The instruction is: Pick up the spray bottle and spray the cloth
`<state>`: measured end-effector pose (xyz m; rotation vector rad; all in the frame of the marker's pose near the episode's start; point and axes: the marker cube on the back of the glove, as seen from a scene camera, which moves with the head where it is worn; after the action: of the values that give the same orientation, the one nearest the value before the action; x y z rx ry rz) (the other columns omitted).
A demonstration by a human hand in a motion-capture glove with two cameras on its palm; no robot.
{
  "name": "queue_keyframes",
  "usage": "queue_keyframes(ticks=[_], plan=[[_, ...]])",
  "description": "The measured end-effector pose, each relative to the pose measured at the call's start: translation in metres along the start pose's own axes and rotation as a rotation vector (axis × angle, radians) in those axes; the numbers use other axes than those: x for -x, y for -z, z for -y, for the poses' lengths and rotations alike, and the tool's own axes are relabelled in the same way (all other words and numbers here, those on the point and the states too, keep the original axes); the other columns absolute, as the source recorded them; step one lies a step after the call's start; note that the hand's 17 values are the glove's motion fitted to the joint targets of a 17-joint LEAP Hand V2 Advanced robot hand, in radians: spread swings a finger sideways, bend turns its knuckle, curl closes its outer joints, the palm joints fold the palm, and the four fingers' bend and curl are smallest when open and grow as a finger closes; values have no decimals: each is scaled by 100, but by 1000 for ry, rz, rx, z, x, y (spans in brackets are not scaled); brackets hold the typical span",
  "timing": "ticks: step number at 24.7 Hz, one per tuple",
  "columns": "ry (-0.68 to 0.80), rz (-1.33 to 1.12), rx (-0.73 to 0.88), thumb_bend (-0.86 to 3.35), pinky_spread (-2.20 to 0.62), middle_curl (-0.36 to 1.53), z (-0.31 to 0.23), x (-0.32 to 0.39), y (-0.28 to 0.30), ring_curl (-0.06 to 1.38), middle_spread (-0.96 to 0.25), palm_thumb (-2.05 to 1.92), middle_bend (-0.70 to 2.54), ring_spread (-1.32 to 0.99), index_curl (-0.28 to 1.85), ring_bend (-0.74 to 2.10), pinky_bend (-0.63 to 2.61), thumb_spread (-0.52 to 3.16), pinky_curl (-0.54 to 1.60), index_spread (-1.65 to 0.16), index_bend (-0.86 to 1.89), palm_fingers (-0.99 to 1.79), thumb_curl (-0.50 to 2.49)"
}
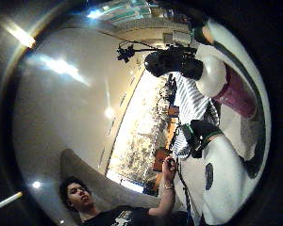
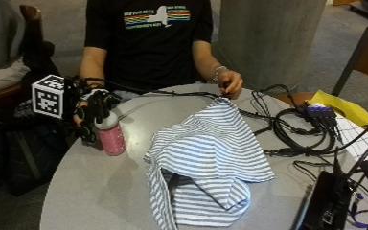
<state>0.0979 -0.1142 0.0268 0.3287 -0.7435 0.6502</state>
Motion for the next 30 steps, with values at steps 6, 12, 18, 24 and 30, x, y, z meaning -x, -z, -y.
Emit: queue_keyframes(ticks=[6, 12, 18, 24, 30], plan=[[3, 0, -47, 4, 23, 39, 10, -3, -5, 36, 4, 105, 20, 1, 17, 45, 53, 93, 38, -32, 11, 56, 43], [40, 40, -139, 6, 11, 42, 6, -2, -1, 35, -3, 115, 26, -3, 24, 44, 46, 81, 34, -26, 26, 92, 49], [42, 58, -173, 6, -11, 46, 6, 0, 0, 42, -8, 123, 27, -10, 32, 53, 45, 58, 36, -23, 33, 120, 56], [12, 56, -110, 0, -13, 49, 4, -3, 1, 44, -9, 120, 28, -10, 36, 49, 46, 48, 38, -21, 27, 102, 58], [0, 42, 9, -4, 15, 47, 3, -5, 0, 41, 1, 111, 19, 0, 37, 25, 50, 70, 42, -27, 15, 49, 57]])
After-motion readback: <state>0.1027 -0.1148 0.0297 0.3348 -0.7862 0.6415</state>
